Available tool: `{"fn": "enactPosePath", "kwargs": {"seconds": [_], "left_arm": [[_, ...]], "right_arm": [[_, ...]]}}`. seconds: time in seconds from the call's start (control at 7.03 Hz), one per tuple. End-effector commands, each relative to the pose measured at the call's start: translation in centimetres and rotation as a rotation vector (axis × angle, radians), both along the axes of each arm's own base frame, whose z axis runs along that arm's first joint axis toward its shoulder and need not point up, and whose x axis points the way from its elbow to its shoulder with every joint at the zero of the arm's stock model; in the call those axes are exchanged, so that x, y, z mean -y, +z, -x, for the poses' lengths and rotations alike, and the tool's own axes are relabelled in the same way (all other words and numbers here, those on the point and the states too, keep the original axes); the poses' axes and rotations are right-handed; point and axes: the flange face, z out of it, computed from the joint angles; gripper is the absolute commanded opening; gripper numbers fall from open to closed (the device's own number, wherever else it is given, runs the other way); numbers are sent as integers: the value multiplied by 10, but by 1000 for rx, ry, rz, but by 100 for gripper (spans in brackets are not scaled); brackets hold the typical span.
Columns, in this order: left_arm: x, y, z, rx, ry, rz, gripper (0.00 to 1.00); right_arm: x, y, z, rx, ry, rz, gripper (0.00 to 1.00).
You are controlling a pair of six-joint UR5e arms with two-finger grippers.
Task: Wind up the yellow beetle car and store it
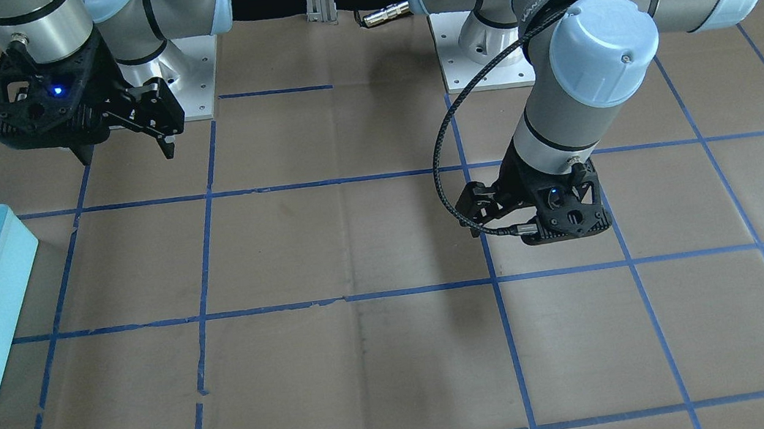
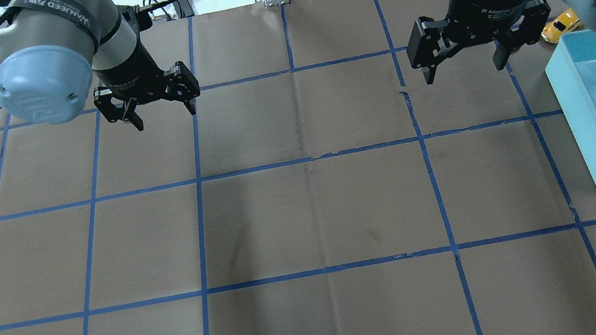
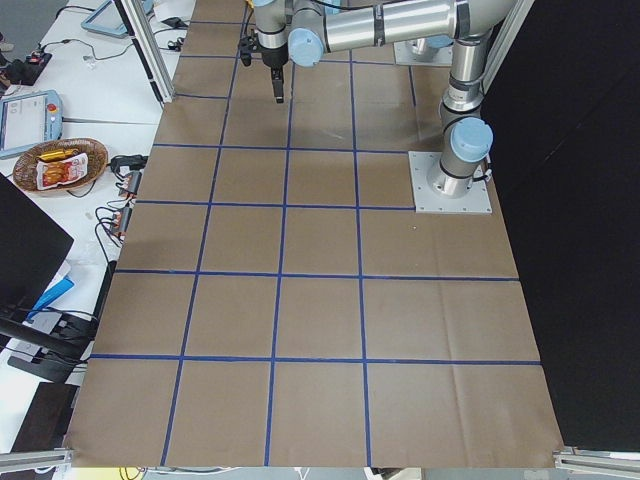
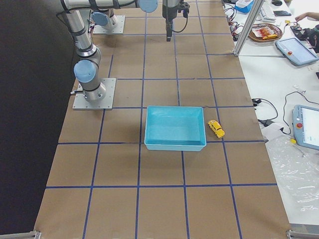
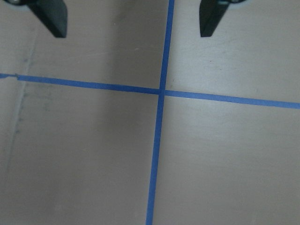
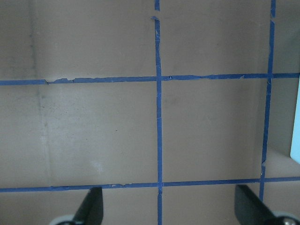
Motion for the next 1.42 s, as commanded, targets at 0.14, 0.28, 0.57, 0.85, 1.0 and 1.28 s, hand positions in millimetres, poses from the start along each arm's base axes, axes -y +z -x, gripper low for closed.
{"fn": "enactPosePath", "kwargs": {"seconds": [0.14,0.28,0.57,0.85,1.0,1.28], "left_arm": [[-13,32,1,3,22,45,100],[-20,42,-1,8,24,53,100],[-34,57,-4,30,22,45,100],[-48,71,-4,30,24,38,100],[-56,80,-5,32,24,32,100],[-65,82,-5,34,23,18,100]], "right_arm": [[0,0,1,0,-3,2,99],[3,-2,4,0,-6,2,99],[14,-2,21,-1,76,18,99],[46,-18,84,-6,331,12,99],[60,-29,115,1,469,-8,99],[77,-47,159,28,592,-38,99]]}}
